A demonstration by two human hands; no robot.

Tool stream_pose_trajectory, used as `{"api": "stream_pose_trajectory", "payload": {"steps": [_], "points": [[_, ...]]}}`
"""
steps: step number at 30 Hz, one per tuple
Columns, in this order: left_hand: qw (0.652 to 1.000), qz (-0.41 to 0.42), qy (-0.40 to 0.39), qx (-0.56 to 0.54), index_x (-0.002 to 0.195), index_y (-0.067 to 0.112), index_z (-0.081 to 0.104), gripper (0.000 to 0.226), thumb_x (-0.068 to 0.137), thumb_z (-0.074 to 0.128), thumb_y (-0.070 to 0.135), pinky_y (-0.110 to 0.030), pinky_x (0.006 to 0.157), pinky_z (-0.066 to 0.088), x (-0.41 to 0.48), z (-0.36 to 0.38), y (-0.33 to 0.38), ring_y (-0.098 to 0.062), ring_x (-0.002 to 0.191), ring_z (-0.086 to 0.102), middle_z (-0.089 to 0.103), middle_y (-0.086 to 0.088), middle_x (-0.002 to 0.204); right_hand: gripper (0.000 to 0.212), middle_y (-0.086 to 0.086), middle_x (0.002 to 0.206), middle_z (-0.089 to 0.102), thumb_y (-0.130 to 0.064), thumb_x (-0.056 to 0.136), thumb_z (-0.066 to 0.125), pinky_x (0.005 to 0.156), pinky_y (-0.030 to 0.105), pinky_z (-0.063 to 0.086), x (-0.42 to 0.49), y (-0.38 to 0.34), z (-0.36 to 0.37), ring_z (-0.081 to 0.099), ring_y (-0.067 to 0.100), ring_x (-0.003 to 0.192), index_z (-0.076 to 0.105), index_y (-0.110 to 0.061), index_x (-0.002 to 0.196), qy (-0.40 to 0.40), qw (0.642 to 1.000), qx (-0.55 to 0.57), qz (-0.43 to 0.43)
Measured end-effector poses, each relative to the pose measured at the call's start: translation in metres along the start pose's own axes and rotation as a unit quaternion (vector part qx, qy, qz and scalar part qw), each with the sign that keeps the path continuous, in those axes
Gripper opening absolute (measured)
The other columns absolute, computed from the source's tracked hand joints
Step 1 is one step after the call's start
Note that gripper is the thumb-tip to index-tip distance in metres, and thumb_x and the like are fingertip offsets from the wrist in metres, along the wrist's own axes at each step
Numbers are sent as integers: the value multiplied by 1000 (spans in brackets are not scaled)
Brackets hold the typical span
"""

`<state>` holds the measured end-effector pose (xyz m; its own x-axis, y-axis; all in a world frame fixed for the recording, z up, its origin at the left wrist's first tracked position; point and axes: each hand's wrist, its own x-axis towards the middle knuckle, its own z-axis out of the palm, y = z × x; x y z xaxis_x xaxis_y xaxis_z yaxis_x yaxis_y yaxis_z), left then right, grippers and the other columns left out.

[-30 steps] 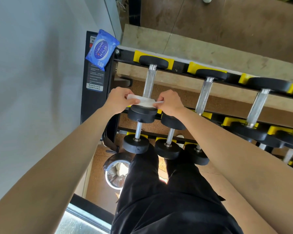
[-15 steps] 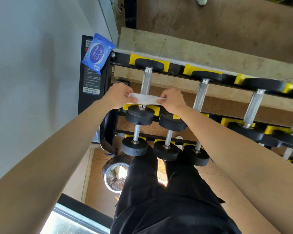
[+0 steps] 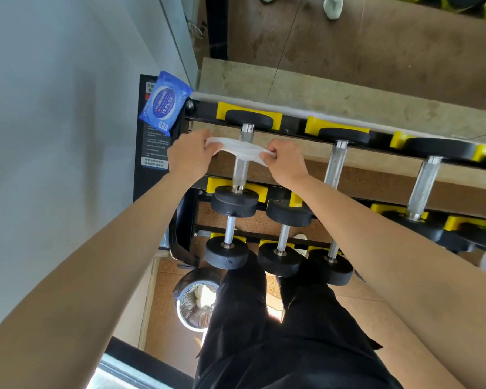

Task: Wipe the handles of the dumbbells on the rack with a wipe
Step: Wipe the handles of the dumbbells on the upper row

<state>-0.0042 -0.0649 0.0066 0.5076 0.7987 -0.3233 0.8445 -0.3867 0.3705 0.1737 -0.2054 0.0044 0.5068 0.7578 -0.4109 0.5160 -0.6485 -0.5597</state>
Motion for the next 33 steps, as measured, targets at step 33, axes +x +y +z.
{"api": "stream_pose_trajectory", "payload": {"steps": [33], "points": [[922, -110, -99, -359, 96, 12, 72, 23, 88, 77, 33, -25, 75, 48, 15, 17, 12, -12, 78, 58, 68, 0, 88, 28, -1, 74, 58, -31, 97, 61, 66, 29, 44, 5, 19, -1, 55, 15, 74, 58, -20, 71, 48, 980, 141, 135]]}}
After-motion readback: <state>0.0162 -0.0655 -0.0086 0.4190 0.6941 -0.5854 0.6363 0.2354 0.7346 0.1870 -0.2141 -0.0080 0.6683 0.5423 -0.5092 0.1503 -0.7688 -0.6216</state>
